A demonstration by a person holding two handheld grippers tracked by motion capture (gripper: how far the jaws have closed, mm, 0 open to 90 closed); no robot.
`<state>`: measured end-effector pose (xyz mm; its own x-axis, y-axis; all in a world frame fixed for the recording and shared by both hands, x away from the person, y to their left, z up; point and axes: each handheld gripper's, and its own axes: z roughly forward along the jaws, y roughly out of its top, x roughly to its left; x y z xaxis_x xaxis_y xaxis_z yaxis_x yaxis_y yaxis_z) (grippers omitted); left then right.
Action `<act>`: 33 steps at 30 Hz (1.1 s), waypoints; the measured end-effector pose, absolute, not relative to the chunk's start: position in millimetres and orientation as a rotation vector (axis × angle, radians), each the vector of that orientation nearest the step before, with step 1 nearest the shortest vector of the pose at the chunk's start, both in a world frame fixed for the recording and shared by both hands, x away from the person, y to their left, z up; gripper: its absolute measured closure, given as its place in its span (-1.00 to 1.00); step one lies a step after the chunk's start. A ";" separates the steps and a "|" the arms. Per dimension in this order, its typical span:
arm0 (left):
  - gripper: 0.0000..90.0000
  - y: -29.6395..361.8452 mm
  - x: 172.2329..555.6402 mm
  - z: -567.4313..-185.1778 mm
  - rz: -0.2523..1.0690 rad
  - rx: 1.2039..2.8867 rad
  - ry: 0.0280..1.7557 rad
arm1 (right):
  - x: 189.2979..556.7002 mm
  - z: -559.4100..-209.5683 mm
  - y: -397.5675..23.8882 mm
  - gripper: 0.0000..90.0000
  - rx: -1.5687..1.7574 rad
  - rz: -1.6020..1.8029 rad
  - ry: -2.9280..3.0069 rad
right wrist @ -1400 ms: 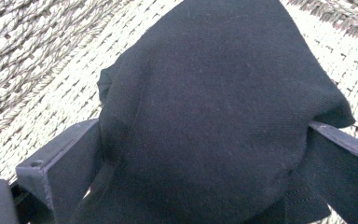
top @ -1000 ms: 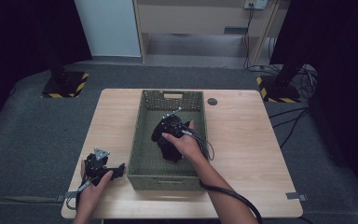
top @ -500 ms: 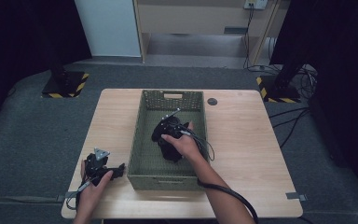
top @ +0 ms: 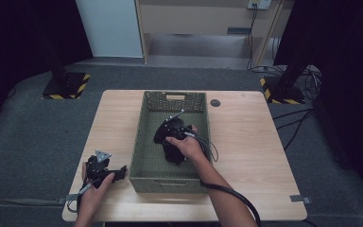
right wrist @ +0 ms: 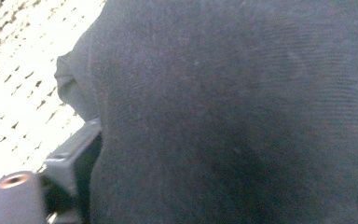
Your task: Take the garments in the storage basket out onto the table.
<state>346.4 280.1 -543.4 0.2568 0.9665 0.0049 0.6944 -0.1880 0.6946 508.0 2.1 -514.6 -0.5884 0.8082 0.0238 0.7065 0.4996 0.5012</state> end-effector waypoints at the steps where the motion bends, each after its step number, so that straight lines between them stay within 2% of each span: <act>1: -1.00 280.1 346.4 -543.3 0.612 1.958 1.503 | 507.7 -513.3 1.7 -0.50 1.292 0.699 2.530; 6: -1.00 280.1 346.4 -543.4 0.612 1.957 1.502 | 504.5 -507.3 -0.4 -0.06 1.268 0.715 2.536; 11: -1.00 280.1 346.4 -543.4 0.612 1.957 1.502 | 498.7 -497.8 -3.3 0.15 1.226 0.755 2.520; 33: -1.00 280.1 346.5 -543.4 0.612 1.957 1.502 | 471.8 -447.7 -17.4 0.22 1.171 0.882 2.481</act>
